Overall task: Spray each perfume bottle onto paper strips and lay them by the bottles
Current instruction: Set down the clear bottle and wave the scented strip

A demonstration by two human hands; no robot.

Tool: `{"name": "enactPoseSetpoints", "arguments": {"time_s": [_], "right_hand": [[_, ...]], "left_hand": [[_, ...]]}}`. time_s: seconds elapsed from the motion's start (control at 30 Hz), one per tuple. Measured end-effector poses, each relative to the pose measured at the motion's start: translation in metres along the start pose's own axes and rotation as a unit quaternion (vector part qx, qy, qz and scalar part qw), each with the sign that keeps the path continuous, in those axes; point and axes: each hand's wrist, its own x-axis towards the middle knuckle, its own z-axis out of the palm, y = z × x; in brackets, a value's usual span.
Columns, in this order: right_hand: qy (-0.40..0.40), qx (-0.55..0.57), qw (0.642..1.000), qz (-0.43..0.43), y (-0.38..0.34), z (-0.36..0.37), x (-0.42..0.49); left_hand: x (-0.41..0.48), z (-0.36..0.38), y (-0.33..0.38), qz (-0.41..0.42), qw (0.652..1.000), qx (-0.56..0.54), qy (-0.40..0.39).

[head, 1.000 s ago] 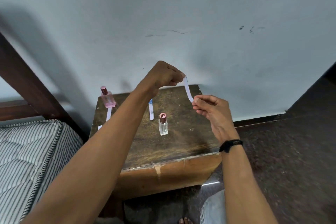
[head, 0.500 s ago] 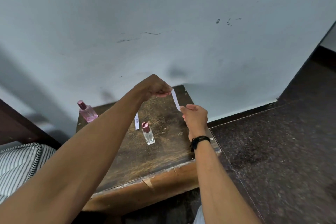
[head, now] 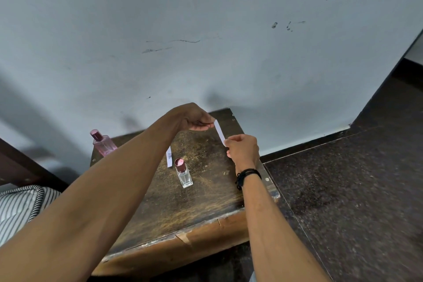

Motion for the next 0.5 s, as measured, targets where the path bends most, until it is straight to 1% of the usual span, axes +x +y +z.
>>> {"name": "enactPoseSetpoints", "arguments": {"time_s": [0.1, 0.2, 0.5], "right_hand": [[0.01, -0.033, 0.999, -0.017, 0.0, 0.002, 0.001], [0.011, -0.048, 0.998, -0.028, 0.0, 0.003, 0.002], [0.025, -0.141, 0.986, -0.086, 0.001, 0.006, 0.001]], "left_hand": [[0.006, 0.001, -0.002, 0.007, 1.0, 0.027, 0.015], [0.014, 0.002, -0.004, 0.038, 0.996, 0.074, 0.044], [0.023, 0.008, -0.007, 0.115, 0.97, 0.194, 0.089]]}}
